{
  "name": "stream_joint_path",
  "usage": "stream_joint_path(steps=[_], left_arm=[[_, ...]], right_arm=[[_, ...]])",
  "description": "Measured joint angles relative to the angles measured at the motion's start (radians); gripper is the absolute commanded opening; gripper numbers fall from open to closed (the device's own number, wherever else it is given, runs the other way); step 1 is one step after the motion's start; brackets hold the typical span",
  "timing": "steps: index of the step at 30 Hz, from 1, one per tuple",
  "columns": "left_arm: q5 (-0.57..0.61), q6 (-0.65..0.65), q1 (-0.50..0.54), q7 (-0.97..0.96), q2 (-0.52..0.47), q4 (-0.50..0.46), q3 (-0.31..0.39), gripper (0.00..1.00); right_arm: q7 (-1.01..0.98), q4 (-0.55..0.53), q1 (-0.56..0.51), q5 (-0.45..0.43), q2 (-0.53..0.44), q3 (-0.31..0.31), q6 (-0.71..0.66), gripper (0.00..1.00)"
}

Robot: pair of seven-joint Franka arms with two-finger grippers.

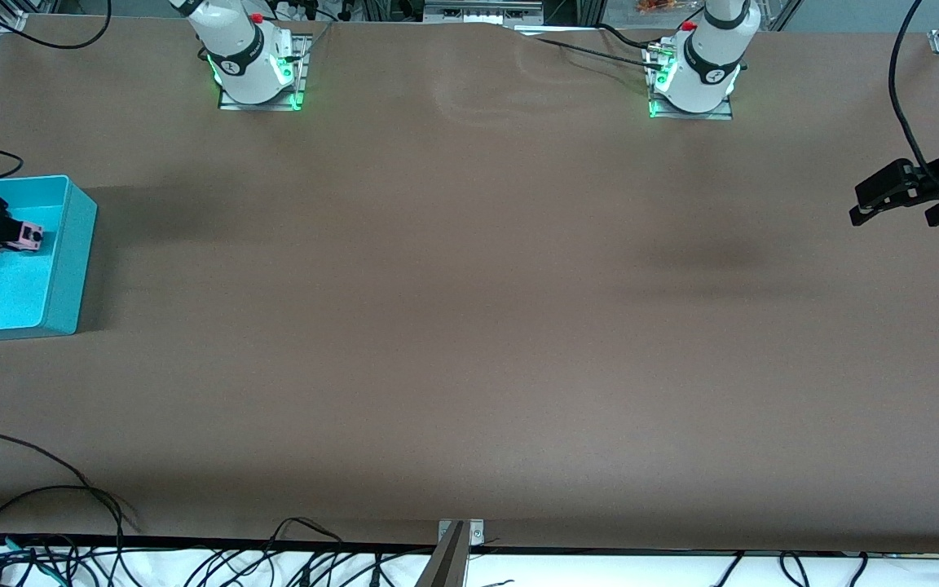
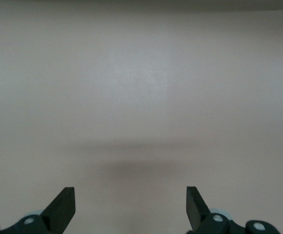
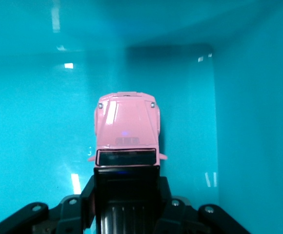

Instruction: Wind and store pink jeep toy

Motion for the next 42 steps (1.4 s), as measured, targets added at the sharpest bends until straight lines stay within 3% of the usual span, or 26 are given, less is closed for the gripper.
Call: stream_joint_path(steps=[10,11,12,14,24,29,33,42], left_arm=[[0.000,0.001,0.000,0.000,0.009,0.000,0.001,1.00],[0.000,0.001,0.000,0.000,0.009,0.000,0.001,1.00],[0.000,0.001,0.000,0.000,0.009,0.000,0.001,1.00],[0.000,0.001,0.000,0.000,0.009,0.000,0.000,1.00],[0.000,0.022,0.005,0.000,0.034,0.000,0.002,1.00],[0.000,0.026,0.007,0.000,0.041,0.000,0.005,1.00],[0.000,0.027,0.010,0.000,0.041,0.002,0.006,1.00],[0.000,0.027,0.011,0.000,0.041,0.008,0.006,1.00]], right_arm=[[0.000,0.003,0.000,0.098,0.061,0.004,0.049,0.28],[0.000,0.003,0.000,0.101,0.065,0.004,0.053,0.39],[0.000,0.003,0.000,0.103,0.069,0.004,0.056,0.55],[0.000,0.003,0.000,0.104,0.075,0.005,0.059,1.00],[-0.003,0.022,0.005,0.105,0.068,0.009,0.054,1.00],[-0.005,0.049,0.022,0.105,0.037,0.009,-0.019,1.00],[-0.007,0.112,0.030,0.098,-0.001,0.009,-0.155,1.00],[-0.013,0.360,0.031,0.020,-0.044,0.006,-0.543,1.00]])
